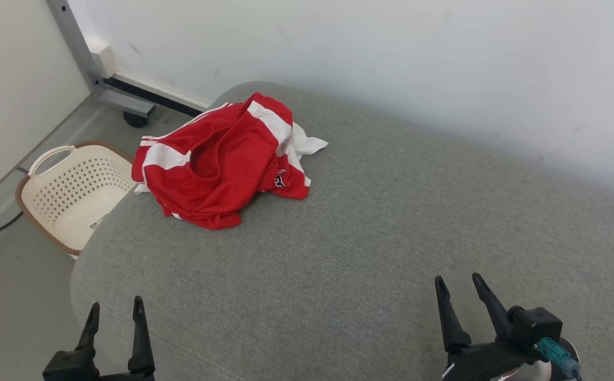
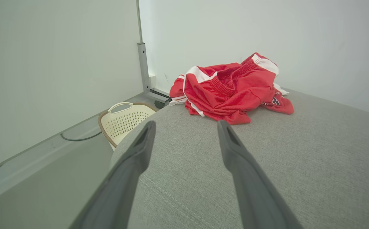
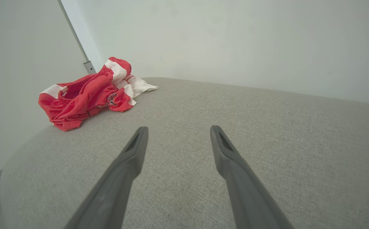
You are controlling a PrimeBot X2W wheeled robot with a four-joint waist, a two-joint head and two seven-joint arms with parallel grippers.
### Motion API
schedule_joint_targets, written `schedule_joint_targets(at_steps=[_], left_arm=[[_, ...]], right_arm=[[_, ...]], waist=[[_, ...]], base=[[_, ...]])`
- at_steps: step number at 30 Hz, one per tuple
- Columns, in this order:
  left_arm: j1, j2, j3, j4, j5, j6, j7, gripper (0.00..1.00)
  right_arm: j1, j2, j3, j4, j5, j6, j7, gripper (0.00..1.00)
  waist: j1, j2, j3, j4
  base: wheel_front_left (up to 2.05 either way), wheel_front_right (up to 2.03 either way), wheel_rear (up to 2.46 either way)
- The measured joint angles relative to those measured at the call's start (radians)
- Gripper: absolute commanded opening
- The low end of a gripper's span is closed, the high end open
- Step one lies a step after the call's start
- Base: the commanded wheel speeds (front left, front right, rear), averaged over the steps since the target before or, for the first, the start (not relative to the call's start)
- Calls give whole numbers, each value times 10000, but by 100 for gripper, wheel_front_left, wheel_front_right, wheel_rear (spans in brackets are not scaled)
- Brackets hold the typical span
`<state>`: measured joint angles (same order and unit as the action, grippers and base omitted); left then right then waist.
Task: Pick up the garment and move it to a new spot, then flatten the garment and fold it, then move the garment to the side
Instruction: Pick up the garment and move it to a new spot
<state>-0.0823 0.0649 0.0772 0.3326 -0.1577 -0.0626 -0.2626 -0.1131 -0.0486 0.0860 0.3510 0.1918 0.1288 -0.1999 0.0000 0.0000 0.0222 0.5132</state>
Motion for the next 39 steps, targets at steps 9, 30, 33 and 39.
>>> schedule_joint_targets(at_steps=[9,30,33,39], left_arm=[[-1,-50,-82,-52,63,12,0,100],[-7376,510,-1421,5319,-1801,-667,2485,100],[-8047,817,-1607,5735,-2320,-675,3237,100],[-8730,1668,-1273,6629,-2851,-594,3977,100]], right_arm=[[-132,-2,173,119,46,2,-88,100],[-584,-71,650,-1933,-1327,4,1321,100],[-497,-282,604,-2614,-1411,4,1657,100],[-136,-629,324,-4084,-1469,4,2190,100]], waist=[[0,0,105,142],[1,0,1727,-600],[3,1,2193,-969],[3,1,3118,-1752]], base=[[0,0,0],[0,0,0],[0,0,0],[0,0,0]])
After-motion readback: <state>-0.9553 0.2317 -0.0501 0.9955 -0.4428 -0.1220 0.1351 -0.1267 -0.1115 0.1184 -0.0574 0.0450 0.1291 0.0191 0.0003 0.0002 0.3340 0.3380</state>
